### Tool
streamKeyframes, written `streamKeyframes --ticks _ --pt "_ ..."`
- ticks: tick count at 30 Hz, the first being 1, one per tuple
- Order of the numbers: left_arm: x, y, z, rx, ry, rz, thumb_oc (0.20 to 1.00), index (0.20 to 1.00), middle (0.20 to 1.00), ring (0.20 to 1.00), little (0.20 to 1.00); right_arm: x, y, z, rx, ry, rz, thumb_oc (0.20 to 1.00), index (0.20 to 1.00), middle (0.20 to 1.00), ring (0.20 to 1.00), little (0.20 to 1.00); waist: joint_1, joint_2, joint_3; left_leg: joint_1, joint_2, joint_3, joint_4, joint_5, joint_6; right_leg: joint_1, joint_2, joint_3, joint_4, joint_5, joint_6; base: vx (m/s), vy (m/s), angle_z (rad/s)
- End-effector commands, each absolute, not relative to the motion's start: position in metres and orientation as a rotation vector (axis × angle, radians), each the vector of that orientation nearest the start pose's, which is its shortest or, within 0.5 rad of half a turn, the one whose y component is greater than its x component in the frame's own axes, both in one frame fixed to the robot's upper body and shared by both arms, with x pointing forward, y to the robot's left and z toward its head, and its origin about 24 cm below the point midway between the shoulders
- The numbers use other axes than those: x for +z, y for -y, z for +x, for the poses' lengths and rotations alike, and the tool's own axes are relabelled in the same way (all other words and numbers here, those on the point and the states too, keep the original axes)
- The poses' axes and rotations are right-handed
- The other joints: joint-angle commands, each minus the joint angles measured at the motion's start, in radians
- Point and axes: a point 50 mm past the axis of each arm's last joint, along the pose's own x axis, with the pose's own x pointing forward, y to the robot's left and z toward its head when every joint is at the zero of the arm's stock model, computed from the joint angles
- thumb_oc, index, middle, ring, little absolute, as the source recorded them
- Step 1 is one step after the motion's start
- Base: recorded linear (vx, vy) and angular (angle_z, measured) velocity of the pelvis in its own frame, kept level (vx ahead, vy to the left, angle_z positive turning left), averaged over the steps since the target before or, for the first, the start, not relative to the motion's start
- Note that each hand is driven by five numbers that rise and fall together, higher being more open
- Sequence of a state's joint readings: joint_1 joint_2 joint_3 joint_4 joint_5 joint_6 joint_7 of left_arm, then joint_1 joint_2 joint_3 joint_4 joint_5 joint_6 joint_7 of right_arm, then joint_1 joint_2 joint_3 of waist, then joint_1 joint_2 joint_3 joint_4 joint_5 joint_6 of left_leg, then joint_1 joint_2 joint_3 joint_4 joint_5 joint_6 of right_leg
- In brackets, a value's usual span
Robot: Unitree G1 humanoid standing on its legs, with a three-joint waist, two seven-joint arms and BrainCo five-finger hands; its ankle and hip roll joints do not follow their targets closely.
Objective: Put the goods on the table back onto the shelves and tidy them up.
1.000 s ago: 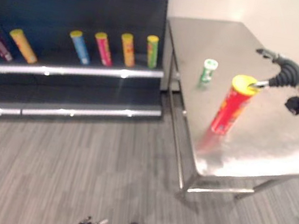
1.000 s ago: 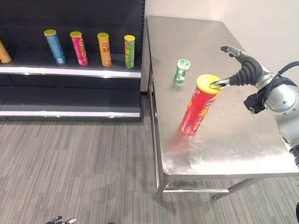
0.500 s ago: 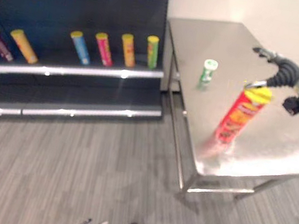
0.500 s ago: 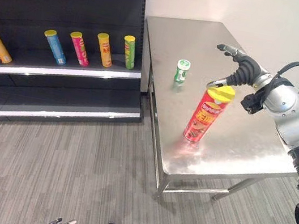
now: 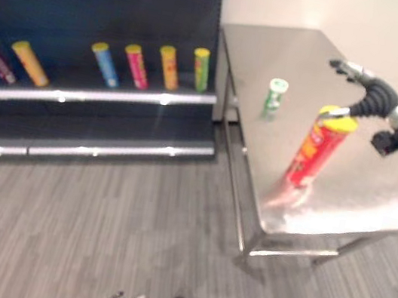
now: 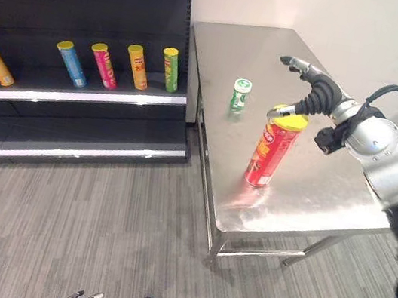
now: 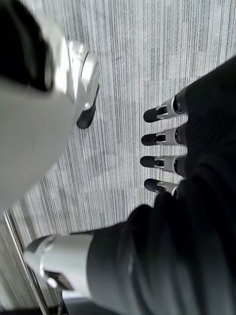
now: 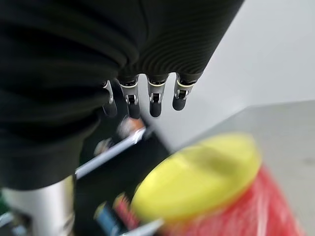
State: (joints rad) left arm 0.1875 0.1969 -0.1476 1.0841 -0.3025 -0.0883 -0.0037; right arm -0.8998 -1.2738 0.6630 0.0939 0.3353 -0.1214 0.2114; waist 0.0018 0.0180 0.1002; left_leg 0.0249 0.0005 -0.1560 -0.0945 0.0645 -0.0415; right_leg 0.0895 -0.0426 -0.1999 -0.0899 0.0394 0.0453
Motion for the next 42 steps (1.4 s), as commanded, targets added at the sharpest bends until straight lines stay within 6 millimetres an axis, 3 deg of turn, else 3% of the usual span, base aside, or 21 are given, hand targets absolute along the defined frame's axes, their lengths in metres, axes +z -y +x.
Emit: streamKeyframes --ticks 1,7,15,25,42 --pt "-0.159 -0.230 0.069 0.199 -1.111 0.012 1.000 1.000 1.000 1.000 1.000 0.274 0.229 0.318 0.443 0.296 -1.213 1.000 1.000 1.000 1.000 1.000 0.014 -0.060 -0.010 0.022 0.076 0.130 0.007 -0.043 -0.107 0.039 -0.042 0.036 0.003 -0.075 0.080 -0.01 -0.003 -0.05" --pt "-0.158 -0.229 0.071 0.184 -1.099 0.013 1.000 1.000 1.000 1.000 1.000 0.266 0.240 0.319 0.440 0.204 -1.313 1.000 1.000 1.000 1.000 1.000 0.008 -0.063 -0.007 0.024 0.080 0.137 0.007 -0.042 -0.106 0.039 -0.041 0.043 0.003 -0.075 0.080 0.00 -0.001 -0.01" --pt "-0.158 -0.229 0.073 0.181 -1.091 0.017 1.000 1.000 1.000 1.000 1.000 0.259 0.255 0.322 0.372 0.172 -1.293 1.000 1.000 1.000 1.000 1.000 0.003 -0.062 -0.001 0.023 0.082 0.140 0.007 -0.043 -0.104 0.035 -0.041 0.050 0.003 -0.073 0.081 0.00 -0.002 -0.01" --pt "-0.158 -0.231 0.071 0.184 -1.099 0.018 1.000 1.000 1.000 1.000 1.000 0.247 0.249 0.328 0.415 0.134 -1.239 1.000 1.000 1.000 1.000 1.000 0.010 -0.064 0.003 0.024 0.082 0.137 0.007 -0.043 -0.103 0.036 -0.039 0.049 0.003 -0.074 0.079 0.00 0.000 0.00" --pt "-0.159 -0.232 0.068 0.201 -1.110 0.024 1.000 1.000 1.000 1.000 1.000 0.258 0.251 0.343 0.273 0.232 -1.113 1.000 1.000 1.000 1.000 1.000 0.025 -0.065 -0.001 0.027 0.082 0.133 0.007 -0.046 -0.098 0.040 -0.038 0.047 0.003 -0.075 0.077 0.00 0.000 0.00"
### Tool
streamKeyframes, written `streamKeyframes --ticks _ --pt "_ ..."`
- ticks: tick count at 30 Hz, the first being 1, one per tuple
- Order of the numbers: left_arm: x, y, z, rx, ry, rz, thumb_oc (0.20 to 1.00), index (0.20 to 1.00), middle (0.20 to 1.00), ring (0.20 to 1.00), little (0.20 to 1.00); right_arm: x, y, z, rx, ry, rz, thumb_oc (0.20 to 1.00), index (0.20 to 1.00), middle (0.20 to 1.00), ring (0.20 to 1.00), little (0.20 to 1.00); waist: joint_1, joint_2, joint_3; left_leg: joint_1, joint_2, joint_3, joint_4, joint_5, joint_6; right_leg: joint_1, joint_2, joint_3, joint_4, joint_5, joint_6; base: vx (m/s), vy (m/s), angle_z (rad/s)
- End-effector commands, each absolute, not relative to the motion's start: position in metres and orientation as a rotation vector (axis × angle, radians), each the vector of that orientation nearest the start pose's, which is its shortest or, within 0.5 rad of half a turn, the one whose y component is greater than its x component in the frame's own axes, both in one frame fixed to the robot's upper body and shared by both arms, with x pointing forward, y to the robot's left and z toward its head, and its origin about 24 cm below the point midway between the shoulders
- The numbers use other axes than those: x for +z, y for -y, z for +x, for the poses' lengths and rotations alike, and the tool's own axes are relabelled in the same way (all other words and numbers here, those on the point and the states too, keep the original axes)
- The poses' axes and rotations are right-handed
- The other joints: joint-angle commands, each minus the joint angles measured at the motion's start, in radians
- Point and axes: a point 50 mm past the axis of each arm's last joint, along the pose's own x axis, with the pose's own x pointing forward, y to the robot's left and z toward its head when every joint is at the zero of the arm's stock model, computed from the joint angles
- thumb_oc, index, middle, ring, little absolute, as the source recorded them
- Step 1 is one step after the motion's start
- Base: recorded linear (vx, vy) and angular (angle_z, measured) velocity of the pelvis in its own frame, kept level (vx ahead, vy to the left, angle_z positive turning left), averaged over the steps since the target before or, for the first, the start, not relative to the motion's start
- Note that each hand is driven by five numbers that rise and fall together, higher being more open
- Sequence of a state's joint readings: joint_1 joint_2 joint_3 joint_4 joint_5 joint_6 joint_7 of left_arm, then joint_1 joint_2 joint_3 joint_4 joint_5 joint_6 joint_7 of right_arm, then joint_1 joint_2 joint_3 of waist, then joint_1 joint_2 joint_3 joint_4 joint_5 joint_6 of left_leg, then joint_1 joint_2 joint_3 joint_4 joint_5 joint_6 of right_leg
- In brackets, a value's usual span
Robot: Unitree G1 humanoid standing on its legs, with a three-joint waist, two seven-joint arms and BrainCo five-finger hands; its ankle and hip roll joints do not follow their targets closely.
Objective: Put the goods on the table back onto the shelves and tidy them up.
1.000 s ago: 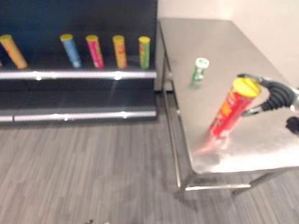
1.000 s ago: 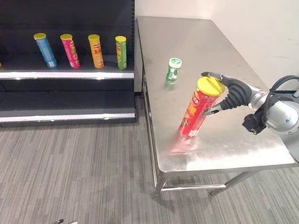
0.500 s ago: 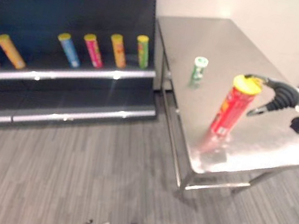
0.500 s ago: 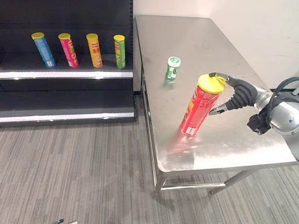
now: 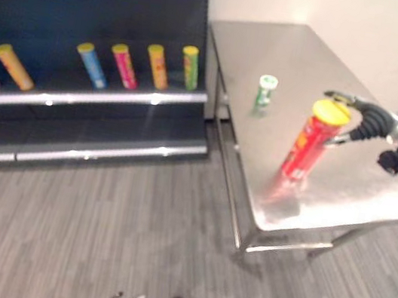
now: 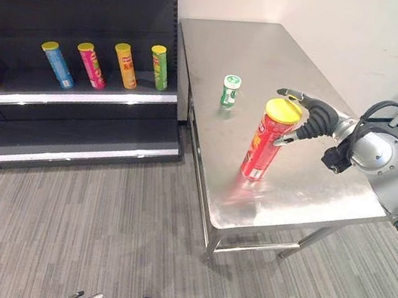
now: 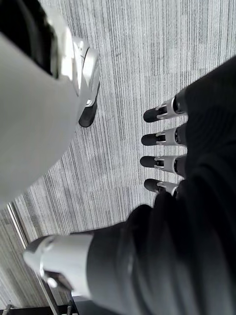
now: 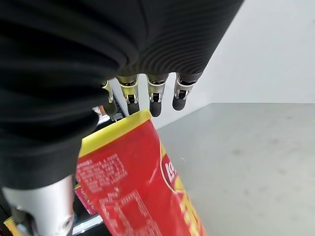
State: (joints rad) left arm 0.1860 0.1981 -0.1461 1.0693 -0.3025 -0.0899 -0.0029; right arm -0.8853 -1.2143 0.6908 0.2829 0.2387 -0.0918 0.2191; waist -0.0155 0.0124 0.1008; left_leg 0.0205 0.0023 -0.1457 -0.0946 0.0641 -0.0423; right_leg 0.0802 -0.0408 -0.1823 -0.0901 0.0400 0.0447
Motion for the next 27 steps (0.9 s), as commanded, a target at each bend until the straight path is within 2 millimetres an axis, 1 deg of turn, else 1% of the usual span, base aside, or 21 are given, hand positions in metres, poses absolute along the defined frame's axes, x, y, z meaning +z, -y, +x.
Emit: streamKeyframes --ticks 1,4,5,7,8,13,14,16,17,18,19,27 --pt "-0.159 -0.232 0.068 0.201 -1.110 0.024 1.000 1.000 1.000 1.000 1.000 0.258 0.251 0.343 0.273 0.232 -1.113 1.000 1.000 1.000 1.000 1.000 0.042 -0.060 -0.001 0.031 0.080 0.123 0.007 -0.045 -0.098 0.049 -0.040 0.029 0.003 -0.075 0.077 0.00 0.000 0.00" --pt "-0.158 -0.232 0.069 0.202 -1.107 0.026 1.000 1.000 1.000 1.000 1.000 0.253 0.250 0.346 0.283 0.204 -1.099 1.000 1.000 1.000 1.000 1.000 0.045 -0.061 -0.001 0.031 0.079 0.121 0.007 -0.045 -0.098 0.051 -0.040 0.028 0.003 -0.076 0.077 0.00 0.000 0.00" --pt "-0.158 -0.233 0.069 0.200 -1.110 0.025 1.000 1.000 1.000 1.000 1.000 0.247 0.247 0.348 0.313 0.176 -1.091 1.000 1.000 1.000 1.000 1.000 0.047 -0.062 -0.001 0.031 0.079 0.120 0.007 -0.045 -0.098 0.052 -0.040 0.026 0.003 -0.077 0.076 0.00 0.000 0.00" --pt "-0.158 -0.233 0.069 0.200 -1.110 0.025 1.000 1.000 1.000 1.000 1.000 0.247 0.247 0.348 0.313 0.176 -1.091 1.000 1.000 1.000 1.000 1.000 0.047 -0.062 -0.001 0.031 0.079 0.120 0.007 -0.045 -0.098 0.052 -0.040 0.026 0.003 -0.077 0.076 0.00 0.000 0.00" --pt "-0.158 -0.232 0.069 0.195 -1.112 0.023 1.000 1.000 1.000 1.000 1.000 0.239 0.248 0.351 0.338 0.119 -1.097 1.000 1.000 1.000 1.000 1.000 0.050 -0.065 0.000 0.033 0.078 0.118 0.007 -0.046 -0.098 0.054 -0.041 0.024 0.003 -0.077 0.076 0.00 0.000 0.00" --pt "-0.159 -0.232 0.068 0.189 -1.115 0.023 1.000 1.000 1.000 1.000 1.000 0.233 0.243 0.353 0.378 0.093 -1.085 1.000 1.000 1.000 1.000 1.000 0.053 -0.065 0.001 0.033 0.077 0.117 0.007 -0.046 -0.097 0.055 -0.041 0.023 0.003 -0.077 0.076 0.00 0.000 0.00" --pt "-0.159 -0.231 0.069 0.183 -1.116 0.028 1.000 1.000 1.000 1.000 1.000 0.229 0.239 0.353 0.386 0.102 -1.027 1.000 1.000 1.000 1.000 1.000 0.055 -0.064 0.002 0.032 0.077 0.117 0.007 -0.045 -0.097 0.054 -0.041 0.024 0.003 -0.076 0.076 0.00 0.000 0.00" --pt "-0.159 -0.231 0.069 0.183 -1.116 0.029 1.000 1.000 1.000 1.000 1.000 0.227 0.238 0.353 0.386 0.106 -0.999 1.000 1.000 1.000 1.000 1.000 0.055 -0.065 0.002 0.032 0.078 0.117 0.007 -0.044 -0.097 0.053 -0.041 0.024 0.003 -0.076 0.076 0.00 0.000 0.00" --pt "-0.159 -0.231 0.069 0.183 -1.118 0.031 1.000 1.000 1.000 1.000 1.000 0.226 0.237 0.354 0.378 0.121 -0.960 0.856 0.856 0.856 0.856 0.856 0.055 -0.064 0.002 0.032 0.078 0.118 0.007 -0.045 -0.097 0.052 -0.041 0.024 0.003 -0.076 0.076 0.00 0.000 0.00" --pt "-0.159 -0.231 0.069 0.185 -1.117 0.028 1.000 1.000 1.000 1.000 1.000 0.225 0.237 0.355 0.366 0.127 -0.932 0.485 0.485 0.485 0.485 0.485 0.056 -0.064 0.002 0.032 0.078 0.118 0.007 -0.045 -0.096 0.053 -0.040 0.025 0.003 -0.076 0.076 0.00 0.000 0.00" --pt "-0.159 -0.231 0.069 0.187 -1.118 0.028 1.000 1.000 1.000 1.000 1.000 0.224 0.237 0.356 0.356 0.132 -0.914 0.200 0.200 0.200 0.200 0.200 0.057 -0.064 0.002 0.032 0.079 0.118 0.007 -0.045 -0.096 0.053 -0.040 0.025 0.003 -0.077 0.076 0.00 0.000 0.00" --pt "-0.160 -0.230 0.068 0.209 -1.125 0.017 1.000 1.000 1.000 1.000 1.000 0.222 0.241 0.353 0.309 0.167 -0.864 0.200 0.200 0.200 0.200 0.200 0.057 -0.062 0.004 0.035 0.079 0.119 0.007 -0.047 -0.095 0.055 -0.040 0.026 0.003 -0.077 0.075 0.00 0.000 0.00"
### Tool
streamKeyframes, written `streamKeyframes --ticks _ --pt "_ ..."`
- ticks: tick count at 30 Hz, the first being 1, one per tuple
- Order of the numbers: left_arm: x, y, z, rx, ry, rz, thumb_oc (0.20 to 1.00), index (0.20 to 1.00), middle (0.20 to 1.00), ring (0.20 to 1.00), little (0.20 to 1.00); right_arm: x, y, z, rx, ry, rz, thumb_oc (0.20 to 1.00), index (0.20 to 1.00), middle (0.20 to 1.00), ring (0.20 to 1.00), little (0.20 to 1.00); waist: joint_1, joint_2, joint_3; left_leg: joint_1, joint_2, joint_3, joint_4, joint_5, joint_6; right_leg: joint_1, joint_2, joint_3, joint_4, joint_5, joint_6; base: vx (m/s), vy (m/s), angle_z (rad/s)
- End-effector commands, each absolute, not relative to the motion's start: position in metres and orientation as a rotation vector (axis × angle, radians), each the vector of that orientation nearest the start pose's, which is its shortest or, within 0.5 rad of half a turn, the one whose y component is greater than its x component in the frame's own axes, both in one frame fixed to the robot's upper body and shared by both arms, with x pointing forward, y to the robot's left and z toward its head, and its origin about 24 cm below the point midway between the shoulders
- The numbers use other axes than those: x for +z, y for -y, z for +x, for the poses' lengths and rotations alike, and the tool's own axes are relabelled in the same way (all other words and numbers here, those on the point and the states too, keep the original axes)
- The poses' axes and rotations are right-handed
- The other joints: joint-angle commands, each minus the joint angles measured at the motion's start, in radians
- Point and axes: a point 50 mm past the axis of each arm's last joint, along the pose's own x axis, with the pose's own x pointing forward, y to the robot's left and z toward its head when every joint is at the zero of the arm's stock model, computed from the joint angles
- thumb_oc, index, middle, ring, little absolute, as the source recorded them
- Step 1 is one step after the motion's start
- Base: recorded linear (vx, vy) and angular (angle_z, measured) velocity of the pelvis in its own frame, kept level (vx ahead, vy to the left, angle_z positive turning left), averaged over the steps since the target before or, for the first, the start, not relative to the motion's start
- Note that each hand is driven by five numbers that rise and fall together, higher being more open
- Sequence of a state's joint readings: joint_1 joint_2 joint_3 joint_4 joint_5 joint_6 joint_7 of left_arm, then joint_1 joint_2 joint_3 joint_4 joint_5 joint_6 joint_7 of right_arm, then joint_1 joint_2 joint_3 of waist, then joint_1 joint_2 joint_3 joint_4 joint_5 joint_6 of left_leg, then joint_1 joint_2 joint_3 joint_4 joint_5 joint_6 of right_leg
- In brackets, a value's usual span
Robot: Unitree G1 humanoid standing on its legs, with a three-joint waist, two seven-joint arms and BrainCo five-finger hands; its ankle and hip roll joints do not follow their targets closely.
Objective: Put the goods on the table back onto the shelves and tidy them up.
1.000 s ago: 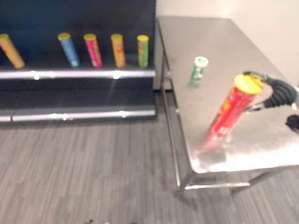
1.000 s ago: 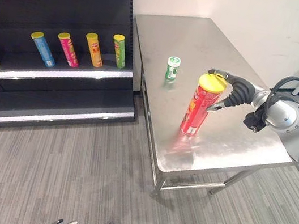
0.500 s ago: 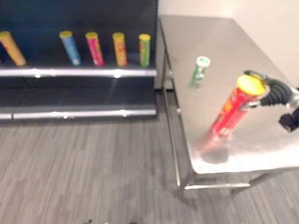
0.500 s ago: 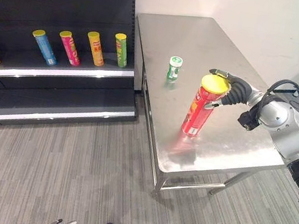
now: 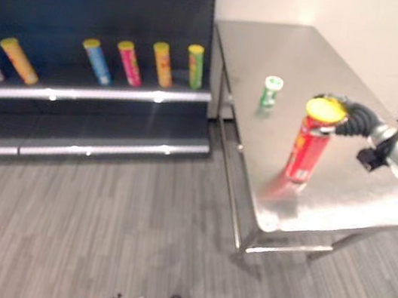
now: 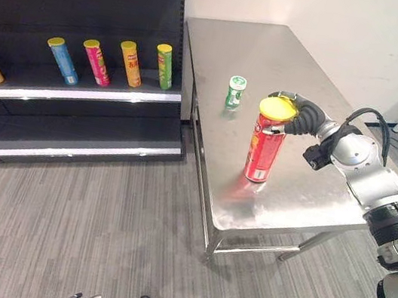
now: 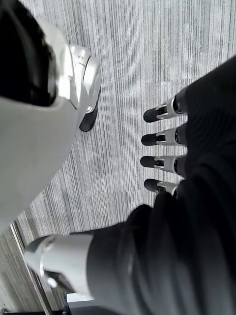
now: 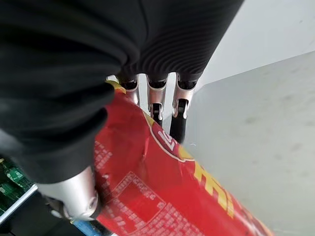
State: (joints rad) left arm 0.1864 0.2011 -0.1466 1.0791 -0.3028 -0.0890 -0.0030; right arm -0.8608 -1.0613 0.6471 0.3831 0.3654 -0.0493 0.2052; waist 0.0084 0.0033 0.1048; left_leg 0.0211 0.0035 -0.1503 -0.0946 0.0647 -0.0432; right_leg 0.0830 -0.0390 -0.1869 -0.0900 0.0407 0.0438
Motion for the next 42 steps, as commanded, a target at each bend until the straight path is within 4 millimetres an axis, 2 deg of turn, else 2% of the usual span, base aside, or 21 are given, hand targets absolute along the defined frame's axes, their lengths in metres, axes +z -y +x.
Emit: streamKeyframes --ticks 1,8,12,14,16,19,20,23,25,26,27,30,31,33,35,36,38,39,40,41,42 --pt "-0.160 -0.230 0.067 0.211 -1.127 0.016 1.000 1.000 1.000 1.000 1.000 0.221 0.241 0.351 0.308 0.176 -0.860 0.200 0.200 0.200 0.200 0.200 0.032 -0.053 0.000 0.035 0.078 0.123 0.007 -0.049 -0.094 0.053 -0.042 0.030 0.003 -0.078 0.076 0.00 0.000 0.00" --pt "-0.159 -0.229 0.071 0.248 -1.107 -0.008 1.000 1.000 1.000 1.000 1.000 0.232 0.239 0.333 0.276 0.312 -0.818 0.200 0.200 0.200 0.200 0.200 0.024 -0.049 -0.003 0.040 0.080 0.125 0.007 -0.051 -0.094 0.057 -0.039 0.030 0.003 -0.081 0.075 0.00 0.000 0.00" --pt "-0.157 -0.229 0.076 0.302 -1.070 -0.039 1.000 1.000 1.000 1.000 1.000 0.265 0.228 0.308 0.212 0.574 -0.842 0.200 0.200 0.200 0.200 0.200 0.020 -0.044 0.007 0.038 0.082 0.113 0.007 -0.053 -0.083 0.050 -0.035 0.039 0.005 -0.092 0.074 0.01 -0.017 0.00" --pt "-0.156 -0.231 0.078 0.314 -1.056 -0.040 1.000 1.000 1.000 1.000 1.000 0.270 0.227 0.303 0.187 0.622 -0.840 0.200 0.200 0.200 0.200 0.200 0.025 -0.048 0.019 0.029 0.082 0.110 0.023 -0.049 -0.080 0.050 -0.040 0.041 0.010 -0.096 0.072 -0.05 0.000 -0.01" --pt "-0.152 -0.235 0.088 0.350 -1.011 -0.062 1.000 1.000 1.000 1.000 1.000 0.289 0.219 0.292 0.141 0.759 -0.875 0.200 0.200 0.200 0.200 0.200 0.039 -0.057 0.059 -0.070 0.080 0.116 0.149 -0.067 -0.094 0.033 -0.062 0.026 0.026 -0.102 0.070 -0.14 0.065 0.07" --pt "-0.152 -0.236 0.086 0.366 -1.016 -0.059 1.000 1.000 1.000 1.000 1.000 0.300 0.206 0.284 0.149 0.861 -0.891 0.200 0.200 0.200 0.200 0.200 0.047 -0.062 0.059 -0.094 0.151 0.101 0.134 -0.037 -0.111 0.028 -0.085 0.032 0.038 -0.102 0.087 0.02 0.147 0.25" --pt "-0.152 -0.236 0.086 0.366 -1.016 -0.060 1.000 1.000 1.000 1.000 1.000 0.300 0.206 0.284 0.149 0.861 -0.892 0.200 0.200 0.200 0.200 0.200 0.046 -0.061 0.059 -0.092 0.152 0.102 0.132 -0.037 -0.112 0.028 -0.085 0.033 0.039 -0.103 0.086 0.03 0.171 0.34" --pt "-0.151 -0.239 0.086 0.374 -1.007 -0.044 1.000 1.000 1.000 1.000 1.000 0.307 0.200 0.283 0.159 0.893 -0.934 0.200 0.200 0.200 0.200 0.200 0.041 -0.061 0.053 -0.105 0.276 0.105 0.037 0.060 -0.136 0.014 -0.144 0.037 0.053 -0.114 0.123 0.07 0.433 0.27" --pt "-0.151 -0.239 0.087 0.369 -1.000 -0.040 1.000 1.000 1.000 1.000 1.000 0.307 0.201 0.284 0.156 0.887 -0.950 0.200 0.200 0.200 0.200 0.200 0.042 -0.058 0.050 -0.115 0.301 0.115 0.017 0.081 -0.145 0.020 -0.162 0.033 0.055 -0.121 0.136 0.12 0.386 0.19" --pt "-0.149 -0.240 0.091 0.353 -0.986 -0.019 1.000 1.000 1.000 1.000 1.000 0.305 0.203 0.285 0.143 0.872 -0.981 0.200 0.200 0.200 0.200 0.200 0.051 -0.052 0.042 -0.145 0.332 0.110 0.019 0.110 -0.169 0.040 -0.202 0.023 0.057 -0.123 0.158 0.13 0.328 0.16" --pt "-0.149 -0.240 0.091 0.352 -0.987 -0.019 1.000 1.000 1.000 1.000 1.000 0.305 0.203 0.285 0.142 0.872 -0.981 0.200 0.200 0.200 0.200 0.200 0.050 -0.052 0.042 -0.145 0.331 0.108 0.020 0.110 -0.169 0.042 -0.203 0.022 0.056 -0.124 0.158 0.31 0.685 0.14" --pt "-0.147 -0.241 0.095 0.299 -0.983 0.020 1.000 1.000 1.000 1.000 1.000 0.300 0.203 0.284 0.140 0.855 -1.022 0.200 0.200 0.200 0.200 0.200 0.061 -0.037 0.012 -0.131 0.302 0.101 0.057 0.047 -0.177 0.075 -0.282 0.005 0.061 -0.084 0.191 0.22 0.521 0.19" --pt "-0.145 -0.240 0.101 0.219 -0.974 0.098 1.000 1.000 1.000 1.000 1.000 0.292 0.205 0.288 0.127 0.817 -1.053 0.200 0.200 0.200 0.200 0.200 0.062 -0.042 0.005 -0.123 0.235 0.113 0.069 -0.008 -0.159 0.060 -0.380 0.005 0.090 0.056 0.211 0.22 0.787 0.52" --pt "-0.140 -0.251 0.107 0.208 -0.956 0.148 1.000 1.000 1.000 1.000 1.000 0.291 0.196 0.293 0.151 0.828 -1.056 0.200 0.200 0.200 0.200 0.200 0.078 -0.056 0.011 -0.103 0.158 0.126 0.056 -0.037 -0.110 0.005 -0.434 0.011 0.143 0.161 0.184 0.17 0.657 0.46" --pt "-0.137 -0.255 0.108 0.209 -0.948 0.155 1.000 1.000 1.000 1.000 1.000 0.295 0.191 0.296 0.158 0.837 -1.069 0.200 0.200 0.200 0.200 0.200 0.087 -0.059 0.011 -0.091 0.133 0.136 0.042 -0.041 -0.087 -0.020 -0.437 0.008 0.175 0.150 0.168 0.12 0.354 0.14" --pt "-0.137 -0.259 0.107 0.202 -0.953 0.168 1.000 1.000 1.000 1.000 1.000 0.298 0.187 0.299 0.166 0.844 -1.079 0.200 0.200 0.200 0.200 0.200 0.091 -0.057 0.015 -0.074 0.114 0.137 0.023 -0.043 -0.072 -0.049 -0.398 0.039 0.219 0.122 0.147 0.15 0.342 0.04" --pt "-0.136 -0.266 0.107 0.202 -0.965 0.179 1.000 1.000 1.000 1.000 1.000 0.316 0.180 0.306 0.174 0.866 -1.132 0.200 0.200 0.200 0.200 0.200 0.081 -0.055 0.051 -0.040 0.077 0.111 0.007 -0.055 -0.039 -0.152 -0.194 0.117 0.264 -0.018 0.099 0.20 0.419 0.01" --pt "-0.136 -0.265 0.107 0.203 -0.964 0.175 1.000 1.000 1.000 1.000 1.000 0.317 0.179 0.306 0.177 0.869 -1.134 0.200 0.200 0.200 0.200 0.200 0.078 -0.052 0.050 -0.043 0.078 0.111 0.007 -0.054 -0.039 -0.155 -0.193 0.118 0.264 -0.017 0.099 0.18 0.224 0.00" --pt "-0.136 -0.266 0.106 0.213 -0.972 0.172 1.000 1.000 1.000 1.000 1.000 0.324 0.171 0.311 0.186 0.883 -1.132 0.200 0.200 0.200 0.200 0.200 0.077 -0.066 0.073 -0.028 0.053 0.097 0.007 -0.071 -0.027 -0.208 -0.103 0.108 0.219 -0.030 0.095 0.10 0.080 0.05" --pt "-0.137 -0.265 0.106 0.215 -0.971 0.167 1.000 1.000 1.000 1.000 1.000 0.325 0.170 0.312 0.189 0.886 -1.134 0.200 0.200 0.200 0.200 0.200 0.073 -0.063 0.073 -0.031 0.054 0.097 0.007 -0.070 -0.027 -0.209 -0.103 0.107 0.217 -0.028 0.095 0.20 0.117 -0.04" --pt "-0.137 -0.266 0.108 0.228 -0.973 0.160 1.000 1.000 1.000 1.000 1.000 0.330 0.168 0.319 0.170 0.879 -1.167 0.200 0.200 0.200 0.200 0.200 0.070 -0.073 0.091 -0.011 0.030 0.076 0.007 -0.079 -0.015 -0.252 -0.037 0.117 0.169 -0.010 0.089 0.22 0.083 0.17"
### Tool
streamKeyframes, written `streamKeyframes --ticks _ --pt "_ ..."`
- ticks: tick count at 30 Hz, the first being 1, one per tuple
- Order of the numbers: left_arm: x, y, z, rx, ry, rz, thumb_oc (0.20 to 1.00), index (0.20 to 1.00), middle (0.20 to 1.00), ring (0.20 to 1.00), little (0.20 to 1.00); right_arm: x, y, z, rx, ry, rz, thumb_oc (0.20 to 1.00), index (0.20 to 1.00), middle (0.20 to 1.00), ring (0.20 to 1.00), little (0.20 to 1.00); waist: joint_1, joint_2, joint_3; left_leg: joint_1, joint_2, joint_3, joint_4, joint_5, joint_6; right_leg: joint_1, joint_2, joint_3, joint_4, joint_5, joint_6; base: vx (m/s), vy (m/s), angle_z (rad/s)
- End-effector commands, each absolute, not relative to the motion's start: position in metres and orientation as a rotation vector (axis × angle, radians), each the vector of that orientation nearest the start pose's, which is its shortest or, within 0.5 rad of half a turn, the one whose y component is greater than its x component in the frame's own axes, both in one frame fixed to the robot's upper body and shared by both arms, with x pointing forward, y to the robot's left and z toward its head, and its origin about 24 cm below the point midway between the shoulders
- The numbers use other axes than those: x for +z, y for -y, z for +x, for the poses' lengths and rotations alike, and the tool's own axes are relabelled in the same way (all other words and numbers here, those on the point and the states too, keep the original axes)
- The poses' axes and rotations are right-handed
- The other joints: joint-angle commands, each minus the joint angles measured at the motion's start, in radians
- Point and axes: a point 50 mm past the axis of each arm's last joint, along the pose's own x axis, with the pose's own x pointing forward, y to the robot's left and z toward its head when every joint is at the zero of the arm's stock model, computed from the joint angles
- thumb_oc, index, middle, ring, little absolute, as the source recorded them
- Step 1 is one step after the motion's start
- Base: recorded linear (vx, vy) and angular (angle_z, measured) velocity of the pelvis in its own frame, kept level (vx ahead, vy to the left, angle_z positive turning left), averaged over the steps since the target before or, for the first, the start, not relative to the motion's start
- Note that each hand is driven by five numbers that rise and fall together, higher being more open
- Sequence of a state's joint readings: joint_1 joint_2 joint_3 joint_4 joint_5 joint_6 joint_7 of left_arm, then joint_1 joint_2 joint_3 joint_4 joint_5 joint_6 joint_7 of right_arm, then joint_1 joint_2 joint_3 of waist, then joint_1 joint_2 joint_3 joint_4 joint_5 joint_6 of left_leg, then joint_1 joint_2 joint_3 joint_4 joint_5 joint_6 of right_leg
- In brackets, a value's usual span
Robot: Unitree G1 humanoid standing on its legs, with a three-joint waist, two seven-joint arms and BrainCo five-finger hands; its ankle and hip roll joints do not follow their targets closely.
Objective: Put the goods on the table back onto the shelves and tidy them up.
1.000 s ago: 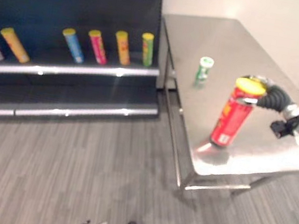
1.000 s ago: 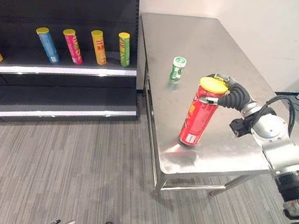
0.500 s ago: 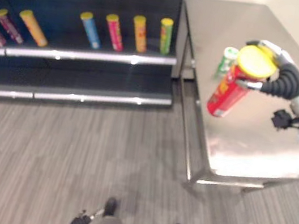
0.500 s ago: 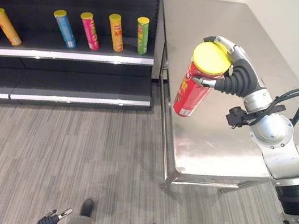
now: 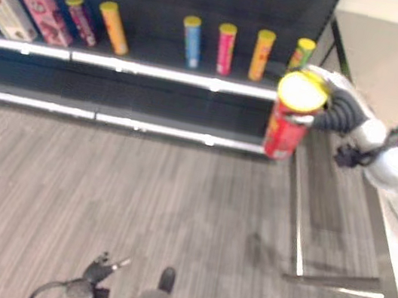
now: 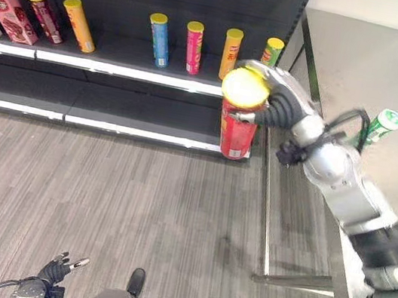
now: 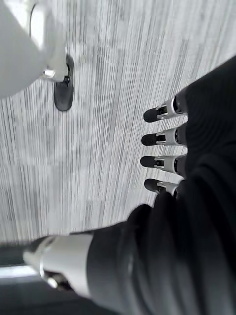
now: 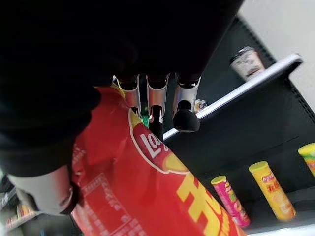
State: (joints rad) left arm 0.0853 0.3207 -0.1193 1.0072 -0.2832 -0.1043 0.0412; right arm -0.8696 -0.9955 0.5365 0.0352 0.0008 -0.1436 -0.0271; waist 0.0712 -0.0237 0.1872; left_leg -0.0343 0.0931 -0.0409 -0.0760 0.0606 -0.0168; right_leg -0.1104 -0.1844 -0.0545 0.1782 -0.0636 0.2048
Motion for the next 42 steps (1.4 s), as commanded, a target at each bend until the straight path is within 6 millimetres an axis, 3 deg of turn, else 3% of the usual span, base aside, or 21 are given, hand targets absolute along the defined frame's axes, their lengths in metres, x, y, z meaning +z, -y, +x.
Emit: streamKeyframes --ticks 1,4,8,9,10,11,13,16,19,21,24,28,29,30,31,34,35,37,38,40,42 --pt "-0.138 -0.265 0.109 0.228 -0.981 0.157 1.000 1.000 1.000 1.000 1.000 0.332 0.171 0.326 0.142 0.855 -1.185 0.200 0.200 0.200 0.200 0.200 0.006 -0.061 0.018 0.058 -0.093 -0.059 -0.011 -0.089 -0.029 -0.108 0.147 -0.010 -0.149 0.123 -0.063 0.30 0.117 0.51" --pt "-0.138 -0.254 0.121 0.207 -0.951 0.126 1.000 1.000 1.000 1.000 1.000 0.346 0.176 0.331 0.077 0.850 -1.237 0.200 0.200 0.200 0.200 0.200 0.000 -0.071 0.033 0.098 -0.159 -0.137 0.026 -0.139 -0.021 -0.116 0.166 -0.070 -0.207 0.158 -0.065 0.42 0.060 0.53" --pt "-0.138 -0.247 0.123 0.173 -0.948 0.135 1.000 1.000 1.000 1.000 1.000 0.341 0.182 0.332 0.058 0.824 -1.230 0.200 0.200 0.200 0.200 0.200 -0.009 -0.063 0.031 0.086 -0.156 -0.127 0.171 -0.234 -0.046 -0.095 0.127 -0.110 -0.139 0.131 -0.105 0.26 -0.065 0.95" --pt "-0.136 -0.241 0.127 0.184 -0.909 0.100 1.000 1.000 1.000 1.000 1.000 0.340 0.180 0.332 0.061 0.834 -1.218 0.200 0.200 0.200 0.200 0.200 -0.006 -0.043 0.032 0.058 -0.138 -0.085 0.339 -0.224 -0.077 -0.031 0.124 -0.132 -0.152 0.116 -0.112 0.35 -0.045 0.86" --pt "-0.136 -0.241 0.127 0.184 -0.909 0.100 1.000 1.000 1.000 1.000 1.000 0.340 0.180 0.332 0.061 0.834 -1.217 0.200 0.200 0.200 0.200 0.200 -0.010 -0.046 0.029 0.052 -0.143 -0.088 0.339 -0.219 -0.077 -0.035 0.120 -0.134 -0.154 0.118 -0.111 0.41 0.010 0.68" --pt "-0.136 -0.238 0.125 0.193 -0.905 0.071 1.000 1.000 1.000 1.000 1.000 0.335 0.181 0.335 0.063 0.812 -1.206 0.200 0.200 0.200 0.200 0.200 -0.001 -0.037 0.032 -0.011 -0.122 -0.047 0.473 -0.174 -0.085 0.019 0.126 -0.127 -0.165 0.087 -0.126 0.26 0.042 0.52" --pt "-0.137 -0.238 0.122 0.204 -0.913 0.056 1.000 1.000 1.000 1.000 1.000 0.330 0.181 0.335 0.071 0.800 -1.196 0.200 0.200 0.200 0.200 0.200 0.009 -0.032 0.035 -0.046 -0.112 -0.039 0.497 -0.162 -0.084 0.038 0.131 -0.117 -0.171 0.075 -0.129 0.28 0.035 -0.02" --pt "-0.140 -0.244 0.109 0.228 -0.951 0.070 1.000 1.000 1.000 1.000 1.000 0.321 0.184 0.335 0.078 0.782 -1.149 0.200 0.200 0.200 0.200 0.200 0.042 -0.049 0.029 -0.091 -0.088 -0.063 0.341 -0.171 -0.069 0.102 0.125 -0.078 -0.200 0.034 -0.118 0.36 0.048 -0.19" --pt "-0.143 -0.247 0.100 0.230 -0.989 0.096 1.000 1.000 1.000 1.000 1.000 0.319 0.192 0.337 0.050 0.771 -1.114 0.200 0.200 0.200 0.200 0.200 0.067 -0.036 0.019 -0.183 -0.030 -0.128 0.160 -0.021 -0.098 0.153 0.125 -0.051 -0.211 -0.015 -0.113 0.29 0.137 -0.09" --pt "-0.144 -0.249 0.096 0.233 -1.005 0.097 1.000 1.000 1.000 1.000 1.000 0.319 0.197 0.340 0.022 0.754 -1.100 0.200 0.200 0.200 0.200 0.200 0.090 -0.036 0.016 -0.247 -0.009 -0.140 0.061 0.029 -0.113 0.209 0.118 -0.025 -0.216 -0.051 -0.111 0.33 0.161 -0.32" --pt "-0.148 -0.247 0.087 0.226 -1.040 0.111 1.000 1.000 1.000 1.000 1.000 0.315 0.199 0.344 0.015 0.728 -1.090 0.200 0.200 0.200 0.200 0.200 0.117 -0.038 0.004 -0.325 0.011 -0.095 -0.011 0.062 -0.142 0.298 0.080 0.008 -0.244 -0.069 -0.083 0.56 0.341 -0.26" --pt "-0.151 -0.246 0.078 0.225 -1.067 0.106 1.000 1.000 1.000 1.000 1.000 0.307 0.200 0.345 0.031 0.692 -1.126 0.200 0.200 0.200 0.200 0.200 0.143 -0.030 -0.029 -0.313 0.037 -0.008 -0.011 0.101 -0.140 0.383 0.020 0.022 -0.260 -0.068 -0.044 0.51 0.401 -0.52" --pt "-0.153 -0.243 0.074 0.218 -1.081 0.100 1.000 1.000 1.000 1.000 1.000 0.302 0.198 0.346 0.038 0.684 -1.116 0.200 0.200 0.200 0.200 0.200 0.152 -0.031 -0.049 -0.293 0.025 0.000 -0.011 0.123 -0.135 0.392 -0.017 0.021 -0.244 -0.044 -0.025 0.79 0.628 -0.47" --pt "-0.153 -0.247 0.070 0.226 -1.101 0.120 1.000 1.000 1.000 1.000 1.000 0.284 0.202 0.346 0.051 0.638 -1.102 0.200 0.200 0.200 0.200 0.200 0.157 -0.042 -0.065 -0.248 -0.016 0.018 0.006 0.144 -0.110 0.378 -0.090 0.013 -0.128 0.099 -0.007 0.58 0.461 -0.28" --pt "-0.153 -0.247 0.070 0.226 -1.101 0.121 1.000 1.000 1.000 1.000 1.000 0.284 0.202 0.346 0.051 0.637 -1.102 0.200 0.200 0.200 0.200 0.200 0.158 -0.042 -0.067 -0.250 -0.014 0.019 0.005 0.145 -0.109 0.376 -0.089 0.014 -0.129 0.101 -0.007 0.48 0.420 -0.06" --pt "-0.151 -0.254 0.073 0.246 -1.090 0.122 1.000 1.000 1.000 1.000 1.000 0.277 0.202 0.346 0.046 0.625 -1.105 0.200 0.200 0.200 0.200 0.200 0.134 -0.030 -0.054 -0.163 -0.087 0.012 0.001 0.100 -0.045 0.267 -0.139 0.050 0.106 0.302 -0.049 0.33 0.374 0.27" --pt "-0.150 -0.256 0.073 0.245 -1.085 0.140 1.000 1.000 1.000 1.000 1.000 0.278 0.204 0.345 0.033 0.629 -1.113 0.200 0.200 0.200 0.200 0.200 0.125 -0.026 -0.053 -0.136 -0.100 0.002 -0.005 0.082 -0.029 0.240 -0.136 0.060 0.144 0.323 -0.061 0.44 0.401 0.65" --pt "-0.147 -0.259 0.080 0.228 -1.073 0.148 1.000 1.000 1.000 1.000 1.000 0.282 0.210 0.345 0.007 0.624 -1.120 0.200 0.200 0.200 0.200 0.200 0.095 0.000 -0.030 -0.077 -0.122 -0.043 -0.011 0.045 0.002 0.092 -0.053 0.099 0.219 0.248 -0.084 0.42 0.288 0.93" --pt "-0.147 -0.258 0.083 0.221 -1.070 0.151 1.000 1.000 1.000 1.000 1.000 0.285 0.210 0.346 0.005 0.625 -1.111 0.200 0.200 0.200 0.200 0.200 0.078 0.004 -0.014 -0.049 -0.132 -0.063 -0.011 0.026 0.001 0.045 -0.019 0.069 0.185 0.173 -0.091 0.30 0.105 0.74" --pt "-0.147 -0.257 0.086 0.210 -1.067 0.155 1.000 1.000 1.000 1.000 1.000 0.287 0.210 0.347 0.006 0.628 -1.107 0.200 0.200 0.200 0.200 0.200 0.062 0.011 -0.005 -0.032 -0.135 -0.082 -0.011 0.020 0.001 0.016 0.014 0.044 0.133 0.135 -0.094 0.27 0.027 0.55" --pt "-0.149 -0.250 0.089 0.164 -1.064 0.162 1.000 1.000 1.000 1.000 1.000 0.296 0.214 0.351 -0.029 0.631 -1.078 0.200 0.200 0.200 0.200 0.200 0.020 0.000 0.021 0.048 -0.187 -0.155 -0.011 -0.028 0.004 -0.085 0.144 0.031 -0.074 0.126 -0.073 0.50 0.029 0.71"
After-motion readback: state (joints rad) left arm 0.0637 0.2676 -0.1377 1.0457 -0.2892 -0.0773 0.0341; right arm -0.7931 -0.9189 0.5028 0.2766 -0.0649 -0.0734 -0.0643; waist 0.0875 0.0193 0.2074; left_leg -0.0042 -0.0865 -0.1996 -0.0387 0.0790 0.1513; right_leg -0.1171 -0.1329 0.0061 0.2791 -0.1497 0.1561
